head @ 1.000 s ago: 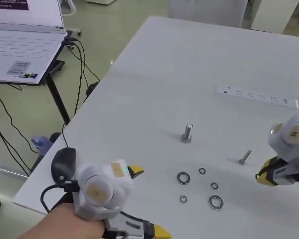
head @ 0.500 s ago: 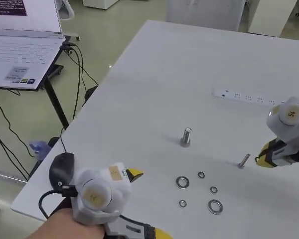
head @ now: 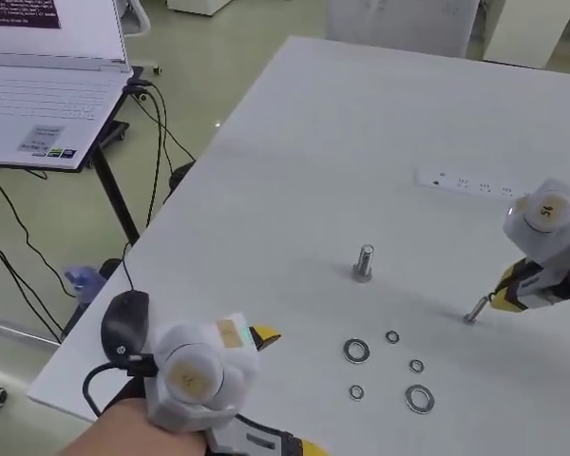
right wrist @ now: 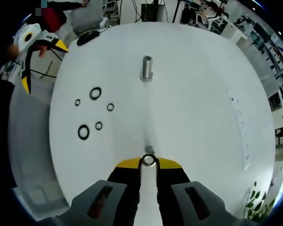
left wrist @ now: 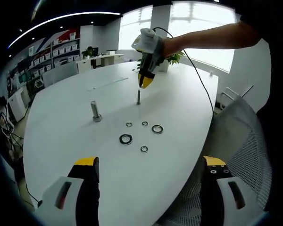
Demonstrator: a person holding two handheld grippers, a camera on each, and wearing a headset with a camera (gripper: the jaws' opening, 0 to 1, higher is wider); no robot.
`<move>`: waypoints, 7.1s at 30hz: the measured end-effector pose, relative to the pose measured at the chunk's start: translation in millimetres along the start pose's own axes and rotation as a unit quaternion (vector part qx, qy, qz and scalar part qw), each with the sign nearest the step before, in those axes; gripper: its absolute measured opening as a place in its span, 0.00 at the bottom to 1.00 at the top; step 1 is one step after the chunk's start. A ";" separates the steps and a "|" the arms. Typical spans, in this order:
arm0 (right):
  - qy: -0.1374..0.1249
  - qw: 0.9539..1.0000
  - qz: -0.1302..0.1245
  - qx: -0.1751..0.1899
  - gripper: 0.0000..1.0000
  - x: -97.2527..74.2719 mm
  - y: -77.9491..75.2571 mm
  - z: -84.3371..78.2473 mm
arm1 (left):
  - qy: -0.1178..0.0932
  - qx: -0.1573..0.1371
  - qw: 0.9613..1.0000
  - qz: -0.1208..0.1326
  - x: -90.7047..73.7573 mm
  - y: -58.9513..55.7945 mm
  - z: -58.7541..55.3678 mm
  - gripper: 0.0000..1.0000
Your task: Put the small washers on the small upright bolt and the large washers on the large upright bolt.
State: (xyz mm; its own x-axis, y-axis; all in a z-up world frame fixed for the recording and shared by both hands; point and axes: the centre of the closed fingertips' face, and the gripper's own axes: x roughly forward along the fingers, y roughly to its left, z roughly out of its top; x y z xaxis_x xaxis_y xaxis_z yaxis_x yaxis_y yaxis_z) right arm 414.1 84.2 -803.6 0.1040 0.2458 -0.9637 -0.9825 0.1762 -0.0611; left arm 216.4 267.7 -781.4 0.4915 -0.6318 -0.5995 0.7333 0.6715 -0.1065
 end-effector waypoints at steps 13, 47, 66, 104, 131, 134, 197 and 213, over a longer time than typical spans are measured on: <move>0.007 1.000 0.004 -0.002 0.12 7.2 -1.9 4.0 | 0.002 -0.001 1.000 -0.006 2.4 0.4 -0.6 0.87; 0.040 0.999 0.015 -0.022 0.12 42.9 1.0 -2.6 | 0.008 -0.011 1.000 -0.010 6.5 2.6 -10.3 0.85; 0.053 0.998 0.023 -0.026 0.12 58.7 4.9 -7.8 | 0.015 -0.018 1.000 -0.011 5.2 2.9 -18.0 0.83; 0.040 0.999 0.024 -0.024 0.25 55.3 3.0 -5.9 | 0.022 -0.011 1.000 -0.008 -3.0 0.1 -19.6 0.81; -0.017 0.997 0.031 -0.063 0.33 13.5 44.5 40.0 | 0.001 -0.005 1.000 -0.005 -8.3 1.3 6.3 0.89; -0.020 0.997 0.034 -0.067 0.33 12.9 52.1 44.4 | -0.001 -0.004 1.000 -0.003 -8.7 2.2 8.2 0.90; 0.001 0.999 0.032 -0.023 0.26 80.5 95.9 30.5 | -0.004 -0.007 1.000 -0.005 -8.1 2.3 8.1 0.87; 0.010 0.998 0.036 -0.048 0.19 80.7 101.6 33.1 | 0.001 -0.009 1.000 -0.007 -9.5 0.8 3.3 0.84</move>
State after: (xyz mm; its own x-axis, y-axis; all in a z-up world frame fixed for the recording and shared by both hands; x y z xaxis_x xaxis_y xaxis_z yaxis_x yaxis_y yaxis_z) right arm 327.8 153.5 -878.9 0.0313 0.2345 -0.9716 -0.9976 0.0670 -0.0160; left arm 213.9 273.0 -773.2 0.4804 -0.6402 -0.5995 0.7311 0.6699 -0.1295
